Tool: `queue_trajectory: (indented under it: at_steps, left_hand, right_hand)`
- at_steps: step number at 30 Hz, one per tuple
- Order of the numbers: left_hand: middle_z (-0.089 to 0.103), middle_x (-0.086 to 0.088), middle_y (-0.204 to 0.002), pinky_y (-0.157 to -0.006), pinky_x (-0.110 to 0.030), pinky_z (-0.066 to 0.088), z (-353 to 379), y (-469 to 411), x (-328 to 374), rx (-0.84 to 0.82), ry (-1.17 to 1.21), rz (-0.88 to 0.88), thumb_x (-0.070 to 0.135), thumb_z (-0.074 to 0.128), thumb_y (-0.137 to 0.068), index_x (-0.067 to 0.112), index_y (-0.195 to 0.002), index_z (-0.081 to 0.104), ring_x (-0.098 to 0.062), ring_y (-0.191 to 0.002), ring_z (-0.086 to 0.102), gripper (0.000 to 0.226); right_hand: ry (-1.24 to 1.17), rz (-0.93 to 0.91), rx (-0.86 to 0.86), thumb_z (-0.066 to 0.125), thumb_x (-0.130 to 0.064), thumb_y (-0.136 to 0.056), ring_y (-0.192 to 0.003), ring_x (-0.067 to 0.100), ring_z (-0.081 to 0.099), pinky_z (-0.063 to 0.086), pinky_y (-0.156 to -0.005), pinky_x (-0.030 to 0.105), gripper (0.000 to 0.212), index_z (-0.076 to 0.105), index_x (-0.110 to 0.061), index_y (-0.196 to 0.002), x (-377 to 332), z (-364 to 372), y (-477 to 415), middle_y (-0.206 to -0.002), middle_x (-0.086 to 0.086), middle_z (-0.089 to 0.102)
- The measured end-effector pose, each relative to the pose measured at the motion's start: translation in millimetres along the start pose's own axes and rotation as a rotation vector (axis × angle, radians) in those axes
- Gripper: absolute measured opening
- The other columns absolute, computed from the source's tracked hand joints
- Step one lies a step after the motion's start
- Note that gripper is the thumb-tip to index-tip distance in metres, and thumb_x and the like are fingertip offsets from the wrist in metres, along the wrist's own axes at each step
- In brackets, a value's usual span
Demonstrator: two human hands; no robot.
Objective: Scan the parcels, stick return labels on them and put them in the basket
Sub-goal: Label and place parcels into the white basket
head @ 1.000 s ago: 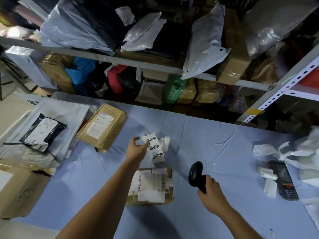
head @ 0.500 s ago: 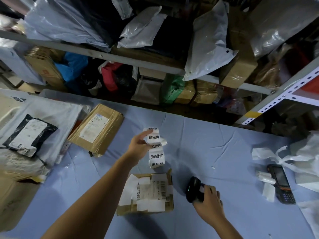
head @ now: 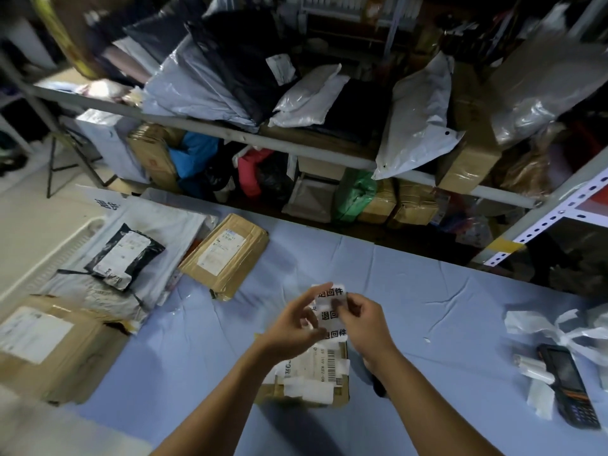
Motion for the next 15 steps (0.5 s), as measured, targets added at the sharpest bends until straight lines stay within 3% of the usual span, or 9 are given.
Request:
queue_trajectory:
  at_steps: [4, 8, 11, 15]
  left_hand:
    - [0.058, -0.006, -0.124, -0.079, -0.029, 0.057, -6, 10, 13, 0.154, 0.082, 0.016, 0.010, 0.073, -0.084, 0.035, -0.131, 0.056, -0.017, -0.103, 0.064, 0.055]
    - [0.053, 0.015, -0.139, -0.081, -0.025, 0.053, -9, 15, 20, 0.231, 0.046, 0.104, 0.003, 0.072, -0.081, 0.035, -0.126, 0.059, -0.015, -0.113, 0.062, 0.057]
    - [0.052, 0.014, -0.137, -0.071, -0.021, 0.053, -7, 18, 20, 0.313, -0.132, 0.137, 0.009, 0.077, -0.081, 0.038, -0.123, 0.061, -0.014, -0.100, 0.062, 0.054]
    - [0.040, 0.010, -0.131, -0.085, -0.011, 0.040, -1, 28, 15, 0.513, -0.577, 0.187, 0.031, 0.083, -0.077, 0.039, -0.112, 0.069, -0.002, -0.104, 0.044, 0.039]
  right_hand:
    - [0.039, -0.008, -0.091, 0.063, -0.022, -0.097, -0.091, 0.020, 0.074, 0.059, -0.085, 0.046, 0.011, 0.073, -0.023, -0.101, 6, 2, 11, -0.096, -0.001, 0.077]
    - [0.072, -0.051, -0.139, 0.063, -0.024, -0.097, -0.086, 0.026, 0.074, 0.057, -0.084, 0.054, 0.012, 0.072, -0.016, -0.096, 8, 1, 22, -0.091, 0.006, 0.077]
    - [0.110, -0.070, -0.141, 0.062, -0.026, -0.098, -0.081, 0.022, 0.073, 0.058, -0.080, 0.051, 0.014, 0.070, -0.016, -0.092, 8, 3, 28, -0.087, 0.003, 0.076]
    - [0.067, -0.094, -0.079, 0.067, -0.025, -0.094, -0.084, 0.015, 0.074, 0.061, -0.078, 0.040, 0.008, 0.073, -0.019, -0.095, 9, 5, 33, -0.090, -0.002, 0.077]
Point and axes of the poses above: each hand's wrist, its own y-axis away from the middle knuckle, its own z-axis out of the palm, x = y × z, the point moved 1 cm from there along -y, towards the middle knuckle
